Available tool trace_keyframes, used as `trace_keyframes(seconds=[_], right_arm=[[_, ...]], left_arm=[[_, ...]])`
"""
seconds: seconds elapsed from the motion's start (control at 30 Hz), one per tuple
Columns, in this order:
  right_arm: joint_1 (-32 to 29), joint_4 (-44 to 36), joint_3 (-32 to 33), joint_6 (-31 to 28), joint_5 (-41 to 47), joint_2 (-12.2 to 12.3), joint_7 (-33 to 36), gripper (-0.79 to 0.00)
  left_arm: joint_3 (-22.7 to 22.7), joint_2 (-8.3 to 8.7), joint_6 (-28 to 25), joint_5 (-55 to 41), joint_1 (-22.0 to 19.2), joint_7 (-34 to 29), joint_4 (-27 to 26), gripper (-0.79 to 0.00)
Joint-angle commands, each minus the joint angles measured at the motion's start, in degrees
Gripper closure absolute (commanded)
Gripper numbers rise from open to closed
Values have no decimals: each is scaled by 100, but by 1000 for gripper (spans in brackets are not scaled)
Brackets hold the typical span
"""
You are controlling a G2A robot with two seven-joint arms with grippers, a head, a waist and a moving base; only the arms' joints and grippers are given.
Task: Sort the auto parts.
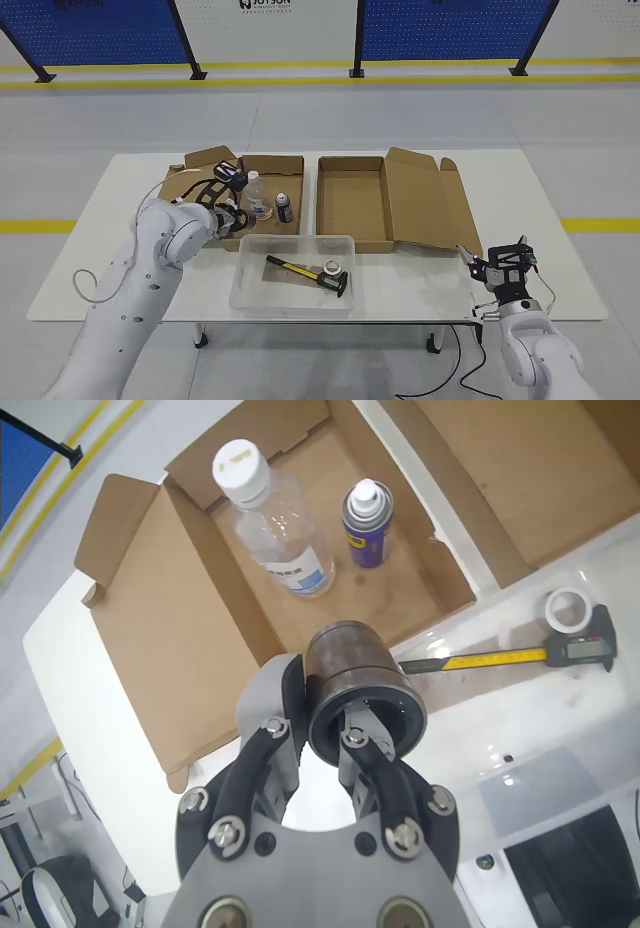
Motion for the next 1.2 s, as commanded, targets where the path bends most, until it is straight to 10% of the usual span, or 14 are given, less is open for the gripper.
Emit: trace_keyframes(seconds=[0.0,1.17], right_arm=[[0,0,0,0,0,0,0,-785],[0,0,0,0,0,0,0,-785]], left_arm=[[203,-44,187,157,-96,88,117,0],[1743,-647,699,784,-1154,585,2469,0]])
